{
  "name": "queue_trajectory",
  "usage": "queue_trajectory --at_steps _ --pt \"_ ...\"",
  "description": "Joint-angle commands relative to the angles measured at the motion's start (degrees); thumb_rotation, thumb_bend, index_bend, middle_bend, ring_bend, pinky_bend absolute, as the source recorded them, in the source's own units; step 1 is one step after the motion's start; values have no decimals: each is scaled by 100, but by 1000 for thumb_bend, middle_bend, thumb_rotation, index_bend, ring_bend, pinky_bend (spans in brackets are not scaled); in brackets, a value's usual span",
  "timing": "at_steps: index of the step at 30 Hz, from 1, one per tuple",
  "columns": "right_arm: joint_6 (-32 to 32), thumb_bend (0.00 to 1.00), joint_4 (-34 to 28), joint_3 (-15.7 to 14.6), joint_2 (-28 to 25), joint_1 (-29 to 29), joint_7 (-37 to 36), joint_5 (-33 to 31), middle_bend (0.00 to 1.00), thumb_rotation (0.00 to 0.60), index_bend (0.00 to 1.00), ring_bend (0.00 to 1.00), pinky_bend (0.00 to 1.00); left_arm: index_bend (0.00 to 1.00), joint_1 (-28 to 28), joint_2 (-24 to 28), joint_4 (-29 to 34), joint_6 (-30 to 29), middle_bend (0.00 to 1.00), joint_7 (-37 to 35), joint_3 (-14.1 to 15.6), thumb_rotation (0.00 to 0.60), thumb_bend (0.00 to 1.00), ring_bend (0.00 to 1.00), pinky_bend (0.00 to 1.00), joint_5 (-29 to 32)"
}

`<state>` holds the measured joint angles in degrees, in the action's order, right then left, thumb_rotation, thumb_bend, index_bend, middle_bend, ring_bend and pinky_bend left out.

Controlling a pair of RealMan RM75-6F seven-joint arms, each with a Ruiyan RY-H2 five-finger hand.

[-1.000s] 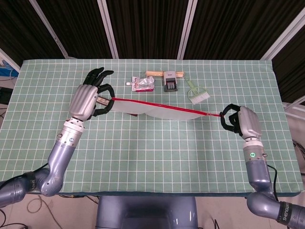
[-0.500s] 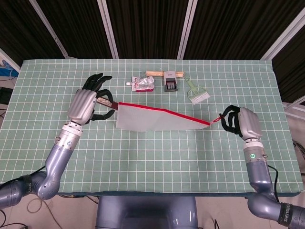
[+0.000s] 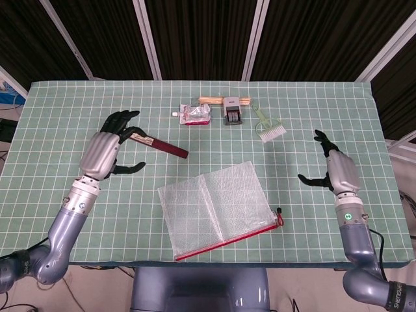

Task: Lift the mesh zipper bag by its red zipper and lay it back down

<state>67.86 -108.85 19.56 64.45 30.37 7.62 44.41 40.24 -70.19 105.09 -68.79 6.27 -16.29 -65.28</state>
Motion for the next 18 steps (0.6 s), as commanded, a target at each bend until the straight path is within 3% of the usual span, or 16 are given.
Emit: queue_trajectory --at_steps 1,5,10,13,18 --pt "-1 207 -53 -65 -70 -64 -6 60 126 600 1 129 246 288 -191 159 75 -126 53 -30 157 600 128 0 0 -175" --pt "7 136 -123 -272 -229 -215 32 345 65 600 0 81 234 171 -541 434 146 -364 18 -18 452 600 102 0 0 -517" --pt "110 71 -68 -729 -470 -495 212 1045 0 600 0 13 222 37 -1147 760 38 -944 0 630 1046 600 74 0 0 -1053" --pt "294 63 114 -1024 -563 -741 211 1581 0 600 0 0 213 4 -1639 883 -17 -1328 0 752 1420 600 71 0 0 -1222" --pt "682 61 569 -1358 -606 -1190 -106 2215 0 600 0 0 208 0 -2318 928 -509 -1883 0 509 1790 600 70 0 0 -1426"
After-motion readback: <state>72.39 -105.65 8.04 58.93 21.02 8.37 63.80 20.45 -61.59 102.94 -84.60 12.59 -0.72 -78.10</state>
